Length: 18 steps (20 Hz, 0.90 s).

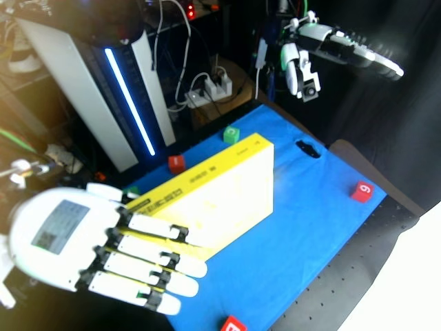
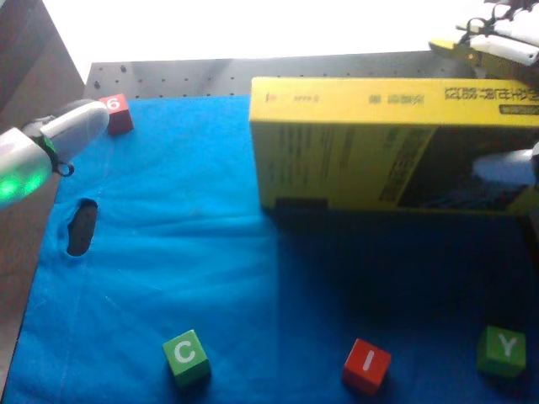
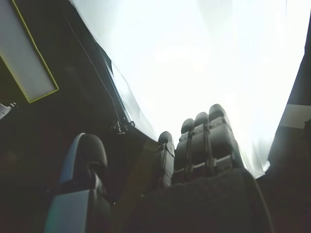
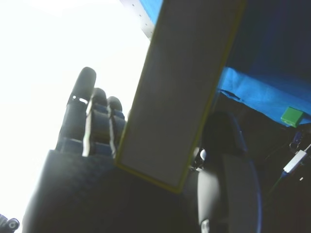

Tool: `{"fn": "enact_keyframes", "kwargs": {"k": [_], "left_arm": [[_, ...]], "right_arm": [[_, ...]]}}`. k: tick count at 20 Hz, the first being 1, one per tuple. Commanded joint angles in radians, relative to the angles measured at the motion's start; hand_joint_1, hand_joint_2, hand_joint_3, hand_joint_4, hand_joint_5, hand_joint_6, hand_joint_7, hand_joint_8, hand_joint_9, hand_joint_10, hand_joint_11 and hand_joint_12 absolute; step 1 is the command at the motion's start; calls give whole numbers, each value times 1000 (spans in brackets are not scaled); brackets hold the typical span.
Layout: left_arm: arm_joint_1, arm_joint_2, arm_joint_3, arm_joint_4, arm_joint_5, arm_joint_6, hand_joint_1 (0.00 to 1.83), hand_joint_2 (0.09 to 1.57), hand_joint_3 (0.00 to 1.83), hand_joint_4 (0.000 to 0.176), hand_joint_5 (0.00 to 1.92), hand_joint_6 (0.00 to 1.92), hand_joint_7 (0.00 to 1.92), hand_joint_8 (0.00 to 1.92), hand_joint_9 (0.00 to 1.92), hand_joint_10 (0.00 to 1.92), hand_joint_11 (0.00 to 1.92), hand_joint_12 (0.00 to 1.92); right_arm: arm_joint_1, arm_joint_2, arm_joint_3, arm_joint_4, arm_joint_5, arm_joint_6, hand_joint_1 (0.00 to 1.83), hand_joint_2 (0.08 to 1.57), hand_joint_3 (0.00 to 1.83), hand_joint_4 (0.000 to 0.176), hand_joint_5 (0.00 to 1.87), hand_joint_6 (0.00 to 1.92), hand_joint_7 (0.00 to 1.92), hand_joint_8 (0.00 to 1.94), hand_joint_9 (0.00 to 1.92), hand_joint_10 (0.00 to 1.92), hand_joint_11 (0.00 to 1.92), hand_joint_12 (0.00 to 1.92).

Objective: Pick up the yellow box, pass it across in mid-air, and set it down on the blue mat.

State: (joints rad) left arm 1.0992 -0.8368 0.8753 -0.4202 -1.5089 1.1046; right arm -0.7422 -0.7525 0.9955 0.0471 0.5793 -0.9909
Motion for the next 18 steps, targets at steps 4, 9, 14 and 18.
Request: {"fn": "enact_keyframes", "kwargs": {"k": [4, 9, 14, 18], "left_arm": [[1, 7, -1, 8, -137, -2, 549, 1210, 4, 176, 0, 0, 0, 0, 0, 0, 0, 0], [5, 7, -2, 6, -139, -2, 521, 1210, 2, 176, 0, 0, 0, 0, 0, 0, 0, 0], [6, 7, -3, 5, -144, -2, 536, 1216, 3, 171, 0, 0, 0, 0, 0, 0, 0, 0], [9, 7, -5, 3, -145, -2, 555, 1222, 4, 157, 0, 0, 0, 0, 0, 0, 0, 0]], "right_arm": [[8, -5, 42, 59, 61, -7, 228, 1144, 0, 125, 0, 0, 0, 0, 0, 0, 0, 388], [34, -8, 63, 86, 84, -7, 205, 1150, 0, 166, 0, 0, 0, 0, 0, 0, 0, 426], [41, -8, 63, 86, 100, -7, 168, 1113, 0, 114, 0, 0, 0, 0, 0, 0, 0, 440], [45, -8, 63, 87, 107, -7, 67, 1099, 0, 153, 0, 0, 0, 0, 0, 0, 0, 10]]}}
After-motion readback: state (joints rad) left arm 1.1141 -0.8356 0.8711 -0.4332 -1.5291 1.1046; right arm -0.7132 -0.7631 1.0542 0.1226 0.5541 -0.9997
